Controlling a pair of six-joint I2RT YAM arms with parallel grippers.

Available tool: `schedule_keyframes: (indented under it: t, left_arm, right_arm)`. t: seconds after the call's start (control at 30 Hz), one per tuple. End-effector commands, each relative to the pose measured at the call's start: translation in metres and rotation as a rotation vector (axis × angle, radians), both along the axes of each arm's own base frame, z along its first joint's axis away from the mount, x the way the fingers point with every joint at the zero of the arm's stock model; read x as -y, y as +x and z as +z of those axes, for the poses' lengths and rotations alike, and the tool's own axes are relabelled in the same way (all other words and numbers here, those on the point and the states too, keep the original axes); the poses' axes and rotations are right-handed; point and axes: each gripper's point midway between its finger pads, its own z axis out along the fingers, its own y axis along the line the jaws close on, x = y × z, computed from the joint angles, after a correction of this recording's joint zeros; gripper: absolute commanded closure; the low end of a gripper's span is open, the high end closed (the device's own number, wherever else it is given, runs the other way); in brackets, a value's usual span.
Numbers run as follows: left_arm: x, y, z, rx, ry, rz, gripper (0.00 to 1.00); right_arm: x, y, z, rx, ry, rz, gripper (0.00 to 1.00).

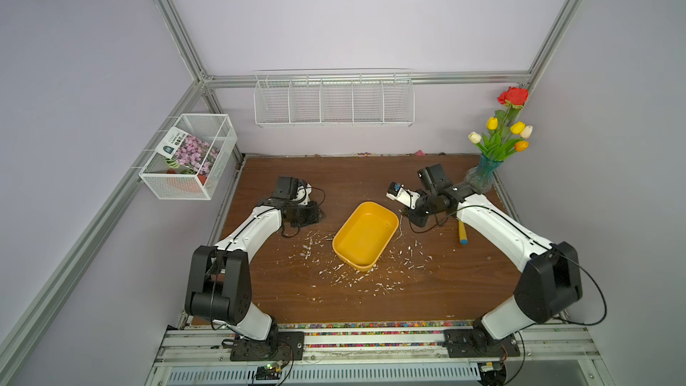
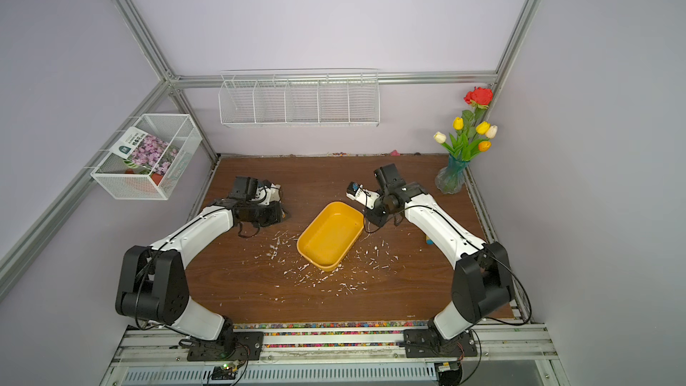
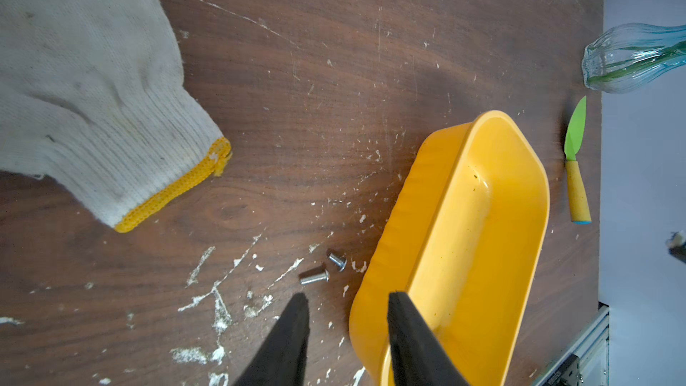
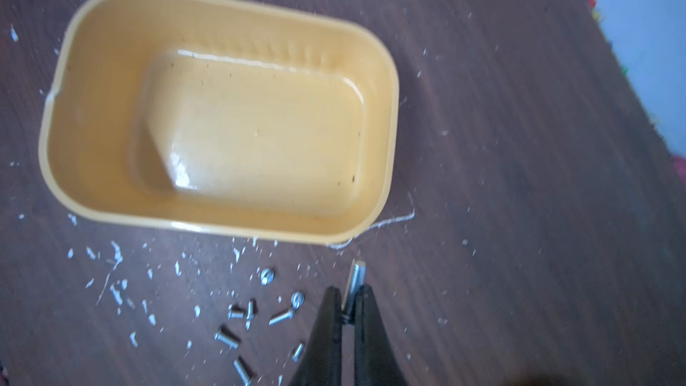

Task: Take out the screws from the storage box
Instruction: Place the screw at the center of the board.

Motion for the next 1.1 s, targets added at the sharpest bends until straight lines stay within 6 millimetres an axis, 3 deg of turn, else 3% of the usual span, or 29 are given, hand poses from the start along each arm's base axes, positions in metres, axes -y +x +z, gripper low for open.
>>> schedule_keyframes:
  t: [0.0, 0.13, 0.57, 0.7, 0.87, 0.97, 1.07]
  left_arm:
    - [0.001, 0.005, 0.000, 0.005, -0.012, -0.003, 0.60]
    - [-0.001, 0.005, 0.000, 0.006, -0.001, 0.001, 0.60]
    - [-0.008, 0.004, 0.002, 0.018, 0.042, 0.010, 0.60]
    - [-0.007, 0.002, 0.001, 0.015, 0.037, 0.009, 0.60]
    - [-0.008, 0.001, 0.001, 0.016, 0.038, 0.012, 0.60]
    - [-0.008, 0.002, 0.001, 0.014, 0.038, 0.012, 0.60]
    - [-0.008, 0.002, 0.000, 0.015, 0.039, 0.015, 0.60]
  right_arm:
    - [0.013, -0.025, -0.026, -0.088, -0.042, -0.016, 1.00]
    - [0.015, -0.043, -0.046, -0.169, -0.049, -0.007, 1.00]
    - [0.001, -0.059, -0.117, -0.320, -0.207, 0.069, 1.00]
    - [-0.012, -0.057, -0.119, -0.334, -0.175, 0.070, 1.00]
    - [-0.009, -0.057, -0.127, -0.329, -0.218, 0.069, 0.99]
    - [-0.008, -0.058, -0.129, -0.316, -0.237, 0.075, 0.92]
    - [-0.010, -0.054, -0.125, -0.284, -0.217, 0.050, 0.78]
